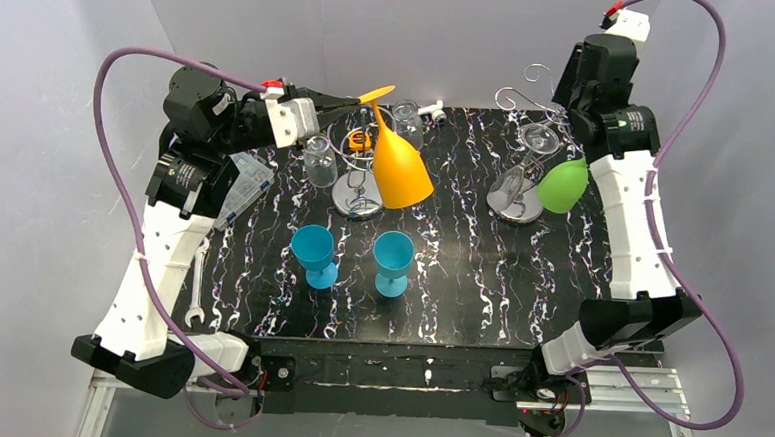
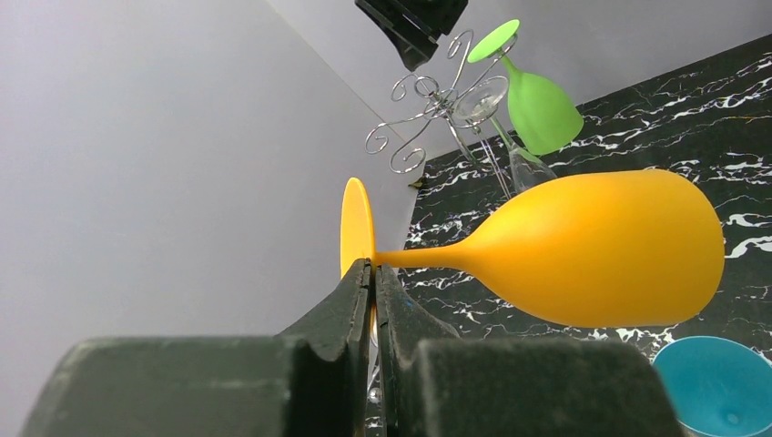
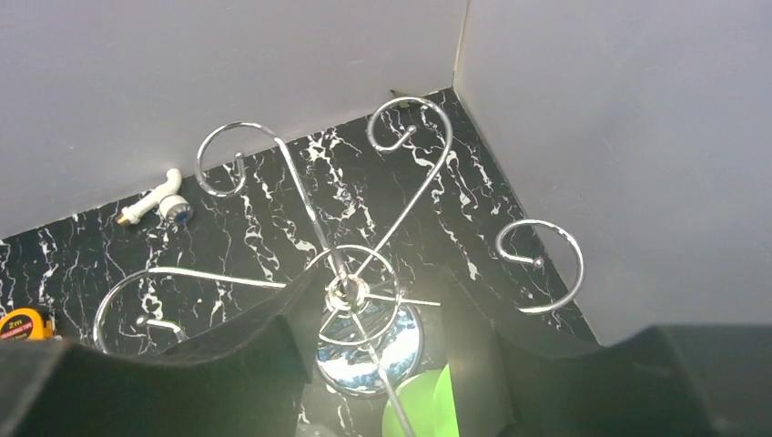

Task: Place the wine glass upside down on the wine glass rack
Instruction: Adjust the wine rack at the center of the board.

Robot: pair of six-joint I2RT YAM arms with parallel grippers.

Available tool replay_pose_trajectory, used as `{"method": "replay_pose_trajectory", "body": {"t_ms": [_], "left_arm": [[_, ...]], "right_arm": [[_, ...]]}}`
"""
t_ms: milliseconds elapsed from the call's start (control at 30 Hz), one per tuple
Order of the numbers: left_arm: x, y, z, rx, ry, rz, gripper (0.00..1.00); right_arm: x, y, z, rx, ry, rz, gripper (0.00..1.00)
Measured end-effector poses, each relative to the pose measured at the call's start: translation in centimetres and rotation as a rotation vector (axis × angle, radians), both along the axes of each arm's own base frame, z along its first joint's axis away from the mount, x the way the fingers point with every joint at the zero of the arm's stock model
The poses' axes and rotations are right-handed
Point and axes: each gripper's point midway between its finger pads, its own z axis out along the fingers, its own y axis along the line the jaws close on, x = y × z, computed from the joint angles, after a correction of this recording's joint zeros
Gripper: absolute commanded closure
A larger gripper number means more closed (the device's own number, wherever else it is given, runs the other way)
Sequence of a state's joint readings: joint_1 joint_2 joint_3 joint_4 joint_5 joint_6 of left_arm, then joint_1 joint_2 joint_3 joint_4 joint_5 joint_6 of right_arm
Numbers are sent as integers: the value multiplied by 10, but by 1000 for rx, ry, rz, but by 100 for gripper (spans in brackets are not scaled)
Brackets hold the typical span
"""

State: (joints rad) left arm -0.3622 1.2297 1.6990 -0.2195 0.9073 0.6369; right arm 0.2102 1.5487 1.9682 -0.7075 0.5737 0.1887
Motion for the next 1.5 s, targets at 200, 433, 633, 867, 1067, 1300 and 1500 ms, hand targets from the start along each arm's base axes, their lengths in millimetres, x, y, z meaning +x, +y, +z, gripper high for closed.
{"method": "replay_pose_trajectory", "body": {"t_ms": [200,433,633,867,1067,1300,1500], "left_arm": [[0,0,0,1,1,-1,100],[0,0,-1,1,2,-3,100],[-1,0,0,0,1,-3,100],[-2,0,0,0,0,-3,100],[-3,1,1,-1,-3,-2,100],[-4,1,2,-2,-6,-2,100],[-4,1,2,-2,-5,-3,100]], "right_arm": [[9,0,-6,27,13,53,51],[20,14,-10,44,11,121,53],[35,16,-35,22,75,129,54],[39,15,-47,4,101,129,88],[43,20,-47,13,87,157,99],[46,28,-46,9,82,220,99],[48,39,-43,9,62,295,99]]}}
